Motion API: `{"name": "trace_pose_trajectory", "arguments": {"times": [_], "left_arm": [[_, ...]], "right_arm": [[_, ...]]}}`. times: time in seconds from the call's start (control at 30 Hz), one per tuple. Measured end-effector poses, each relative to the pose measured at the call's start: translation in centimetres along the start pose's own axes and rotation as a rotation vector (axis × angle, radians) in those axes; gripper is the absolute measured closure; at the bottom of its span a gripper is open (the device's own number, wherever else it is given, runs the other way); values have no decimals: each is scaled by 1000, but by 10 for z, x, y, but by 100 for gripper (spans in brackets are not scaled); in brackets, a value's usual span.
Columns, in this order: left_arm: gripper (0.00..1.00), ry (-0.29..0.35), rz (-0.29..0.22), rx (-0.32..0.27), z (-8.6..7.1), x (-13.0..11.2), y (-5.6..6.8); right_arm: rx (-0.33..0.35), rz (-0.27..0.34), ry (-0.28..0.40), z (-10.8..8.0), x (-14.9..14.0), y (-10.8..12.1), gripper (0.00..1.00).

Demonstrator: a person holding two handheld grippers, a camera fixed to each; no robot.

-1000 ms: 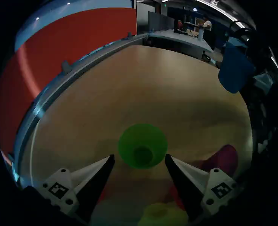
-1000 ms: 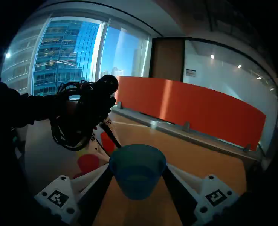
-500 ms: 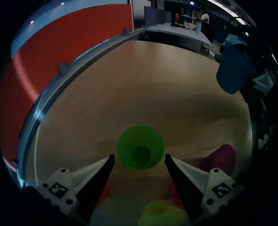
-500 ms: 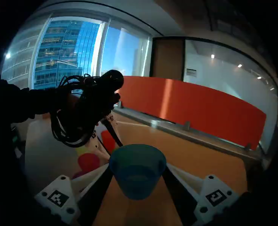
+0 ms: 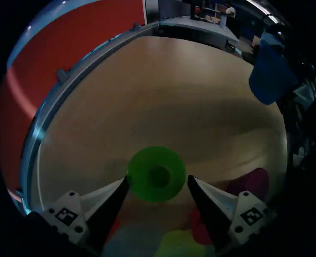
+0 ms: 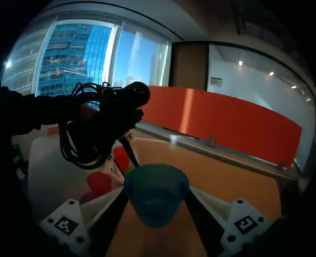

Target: Pour water

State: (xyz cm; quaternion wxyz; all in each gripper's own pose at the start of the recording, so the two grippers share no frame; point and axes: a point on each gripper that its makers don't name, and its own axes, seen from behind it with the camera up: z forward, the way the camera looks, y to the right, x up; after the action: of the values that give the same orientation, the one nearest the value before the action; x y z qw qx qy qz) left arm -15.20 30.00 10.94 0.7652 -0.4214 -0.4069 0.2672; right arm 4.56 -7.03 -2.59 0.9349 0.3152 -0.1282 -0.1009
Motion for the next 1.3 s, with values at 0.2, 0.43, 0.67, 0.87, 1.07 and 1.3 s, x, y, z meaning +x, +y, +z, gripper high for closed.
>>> {"name": "trace_pose_trajectory", "arguments": {"times": [0.2, 0.43, 0.67, 0.87, 1.07, 1.3], "left_arm": [[0, 9, -41, -14, 5, 2, 0], [6, 16, -69, -18, 7, 0, 1], [13, 34, -99, -18, 9, 0, -1], [13, 59, -110, -13, 8, 2, -5], [14, 104, -132, -19, 1, 8, -6], [14, 176, -145, -11, -16, 17, -9]], "right_arm": [[-5, 2, -3, -2, -3, 3, 10], [-6, 4, -3, -2, -4, 4, 10], [-4, 2, -7, -1, -5, 2, 10], [-5, 3, -6, -1, -4, 2, 10], [-7, 3, -5, -1, -2, 2, 10], [-3, 0, 0, -1, 2, -2, 10]]}}
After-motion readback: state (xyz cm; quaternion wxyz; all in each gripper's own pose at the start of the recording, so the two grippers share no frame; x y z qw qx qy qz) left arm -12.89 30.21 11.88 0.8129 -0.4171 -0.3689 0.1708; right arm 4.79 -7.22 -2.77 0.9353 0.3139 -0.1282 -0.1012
